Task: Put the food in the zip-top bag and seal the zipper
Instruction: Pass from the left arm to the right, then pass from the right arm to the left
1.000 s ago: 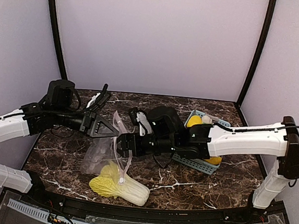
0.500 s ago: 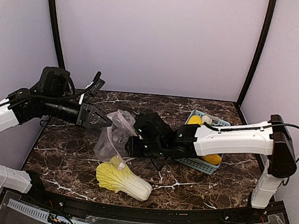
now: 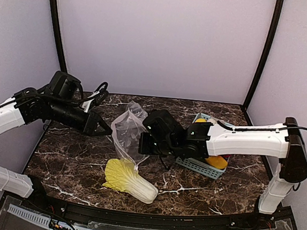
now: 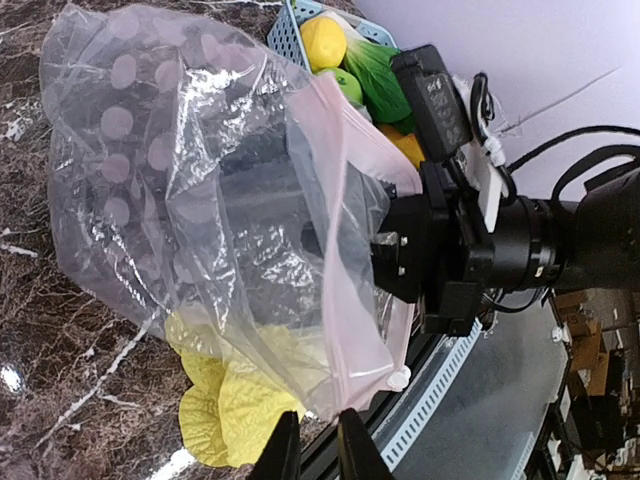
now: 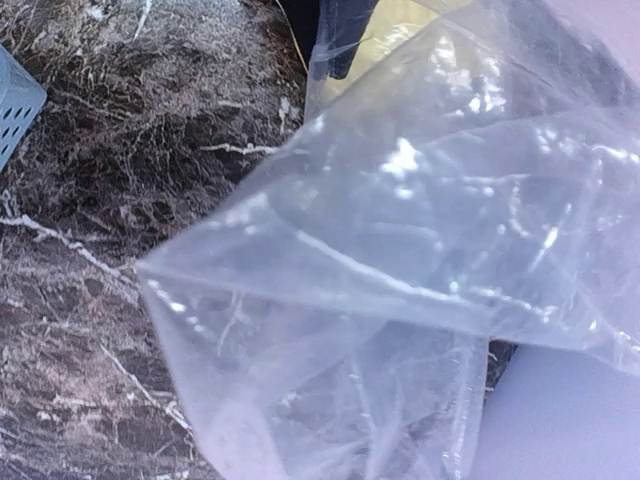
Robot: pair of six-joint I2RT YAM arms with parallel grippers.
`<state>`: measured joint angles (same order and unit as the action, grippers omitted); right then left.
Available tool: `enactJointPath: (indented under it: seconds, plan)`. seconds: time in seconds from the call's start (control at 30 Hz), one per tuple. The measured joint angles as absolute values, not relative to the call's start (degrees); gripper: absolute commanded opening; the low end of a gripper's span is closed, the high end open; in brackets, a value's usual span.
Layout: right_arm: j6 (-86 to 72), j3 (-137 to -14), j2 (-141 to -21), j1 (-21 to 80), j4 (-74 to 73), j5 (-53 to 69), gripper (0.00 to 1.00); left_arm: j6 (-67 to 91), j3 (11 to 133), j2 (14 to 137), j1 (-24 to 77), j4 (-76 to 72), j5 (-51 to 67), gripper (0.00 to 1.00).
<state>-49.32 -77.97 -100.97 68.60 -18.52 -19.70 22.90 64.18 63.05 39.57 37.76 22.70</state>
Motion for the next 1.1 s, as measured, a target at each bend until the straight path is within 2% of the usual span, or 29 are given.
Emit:
enactJointPath:
  seconds: [0.03, 0.07, 0.13, 0.33, 0.43, 0.6, 0.77, 0.9, 1.03, 1.1]
  plan:
    - [-49.1, -79.1, -101.2, 68.6, -18.7, -20.2, 0.00, 23.5, 63.7, 63.0, 39.7, 36.9, 22.8, 0.31]
    - [-48.9, -80.4, -101.5, 68.7, -19.0, -20.8, 0.00, 24.4, 62.9, 63.0, 40.0, 35.7, 23.0, 0.42]
    - [-48.7, -82.3, -102.0, 68.8, -19.1, -21.8, 0.00, 25.8, 61.9, 63.1, 40.5, 34.1, 22.9, 0.54]
    - [-48.8, -86.5, -104.4, 69.0, -20.4, -25.0, 0.00, 29.0, 59.2, 63.0, 42.6, 29.5, 22.7, 0.77]
    - [-48.8, -87.3, -105.4, 69.1, -21.1, -26.0, 0.00, 30.6, 57.1, 62.4, 43.2, 27.2, 22.5, 0.80]
    - [-48.7, -88.2, -105.9, 69.1, -22.0, -26.9, 0.00, 32.5, 55.3, 61.3, 43.4, 25.2, 20.5, 0.78]
    - [-48.8, -88.8, -106.0, 69.1, -22.0, -26.8, 0.00, 34.8, 55.0, 61.7, 43.4, 22.8, 18.1, 0.59]
    - [-48.8, -88.8, -106.0, 69.1, -21.9, -26.7, 0.00, 35.8, 54.8, 62.2, 43.4, 20.6, 15.6, 0.55]
    - [-48.8, -88.5, -105.9, 69.1, -21.2, -26.3, 0.00, 37.1, 53.5, 62.5, 43.4, 16.9, 14.3, 0.43]
    - [-48.8, -87.7, -105.8, 69.1, -20.5, -26.2, 0.00, 37.7, 53.2, 63.3, 43.4, 15.9, 14.1, 0.34]
